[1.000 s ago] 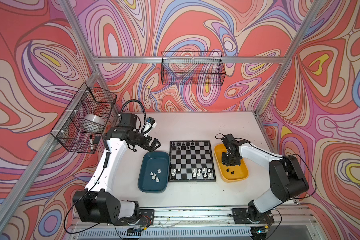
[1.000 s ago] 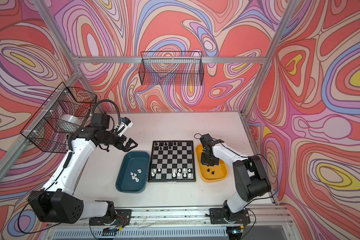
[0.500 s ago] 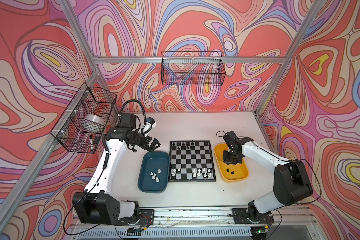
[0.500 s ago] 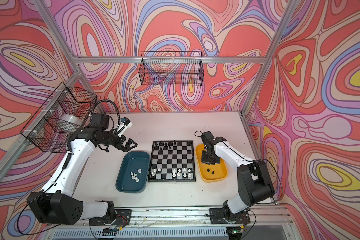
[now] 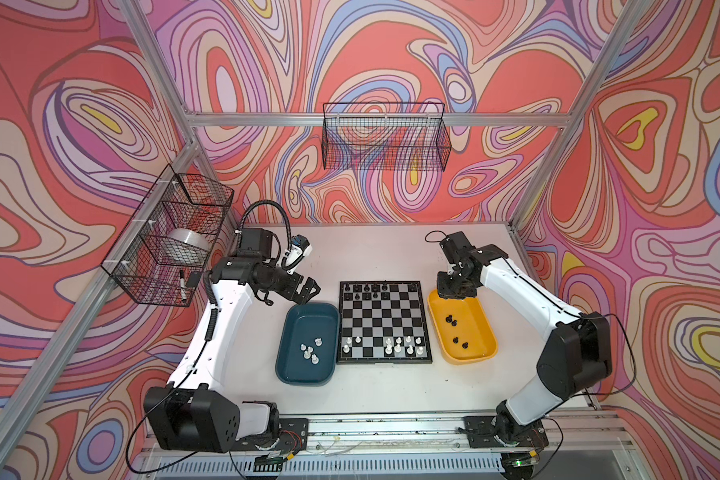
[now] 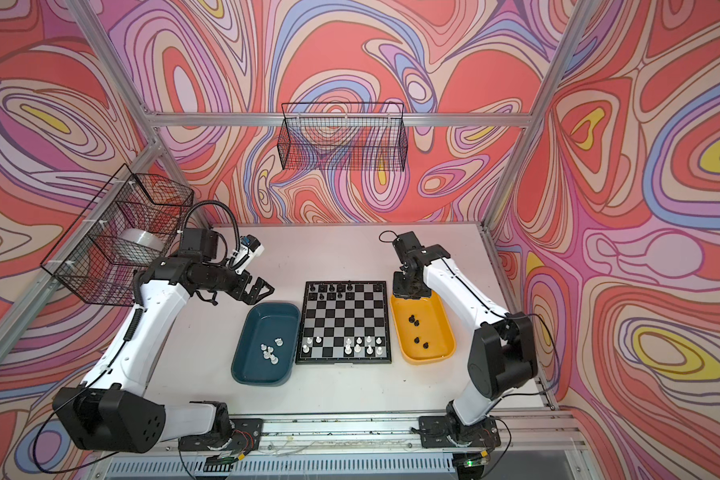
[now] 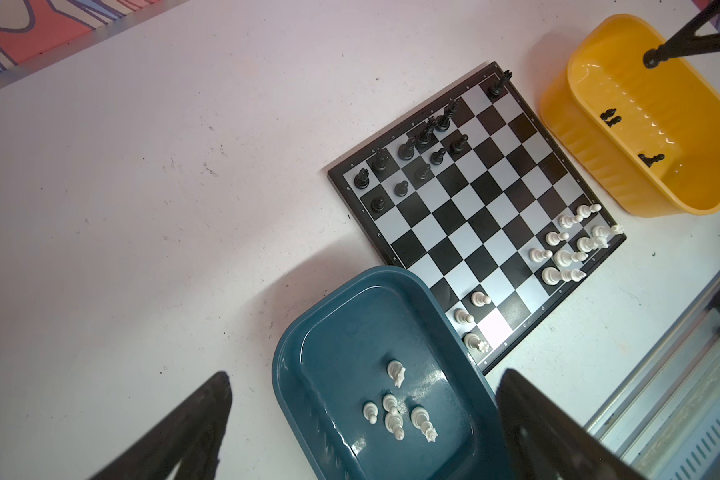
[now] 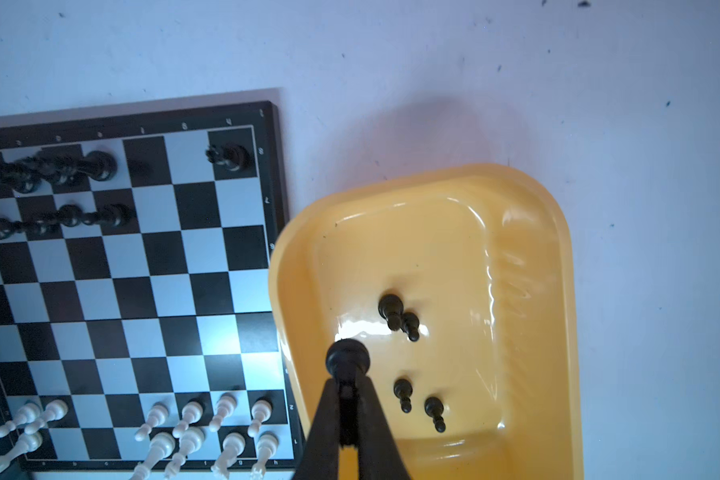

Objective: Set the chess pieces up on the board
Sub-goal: 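Lift the black piece and carry it to the board's far edge, then position the black piece over the square beside the corner pawn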

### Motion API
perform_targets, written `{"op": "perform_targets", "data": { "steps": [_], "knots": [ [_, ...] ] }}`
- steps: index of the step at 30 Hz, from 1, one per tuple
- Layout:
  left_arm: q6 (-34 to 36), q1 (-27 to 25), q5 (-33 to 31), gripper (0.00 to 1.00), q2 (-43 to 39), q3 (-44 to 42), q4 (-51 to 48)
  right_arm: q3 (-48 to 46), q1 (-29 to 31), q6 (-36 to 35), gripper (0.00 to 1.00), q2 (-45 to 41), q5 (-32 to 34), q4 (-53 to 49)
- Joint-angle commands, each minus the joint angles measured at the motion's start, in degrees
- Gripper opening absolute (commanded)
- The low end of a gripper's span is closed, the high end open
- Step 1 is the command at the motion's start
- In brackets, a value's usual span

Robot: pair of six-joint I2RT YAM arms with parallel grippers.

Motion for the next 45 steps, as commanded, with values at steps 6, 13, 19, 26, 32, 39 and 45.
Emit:
{"op": "perform_targets", "data": {
  "steps": [6, 13, 19, 26, 32, 39, 45],
  "knots": [
    [0.60, -0.44, 0.45, 1.00, -1.21, 0.07, 0.32, 11.97, 3.95, -1.08, 0.07, 10.97, -1.89, -0.03],
    [0.33, -0.37, 0.54, 1.00, -1.12, 0.20, 0.35, 18.28, 6.18, -1.31, 0.07, 17.90, -1.89, 1.46],
    [0.36, -0.40, 0.45, 1.00, -1.04, 0.34, 0.23, 20.48, 6.71, -1.39, 0.07, 21.61, -2.06, 2.99],
    [0.31, -0.41, 0.19, 1.00, -1.04, 0.48, -0.03, 20.63, 6.79, -1.67, 0.07, 24.44, -1.78, 5.09],
    [0.31, -0.44, 0.05, 1.00, -0.95, 0.18, -0.12, 22.11, 6.89, -1.79, 0.07, 27.36, -2.10, 5.86],
    [0.44, -0.36, 0.01, 1.00, -0.95, -0.02, -0.20, 24.16, 6.87, -2.24, 0.07, 30.35, -1.97, 6.09],
    [0.45, -0.37, 0.02, 1.00, -0.95, -0.02, -0.30, 24.93, 6.88, -2.31, 0.07, 31.96, -2.13, 5.31]
  ]
}}
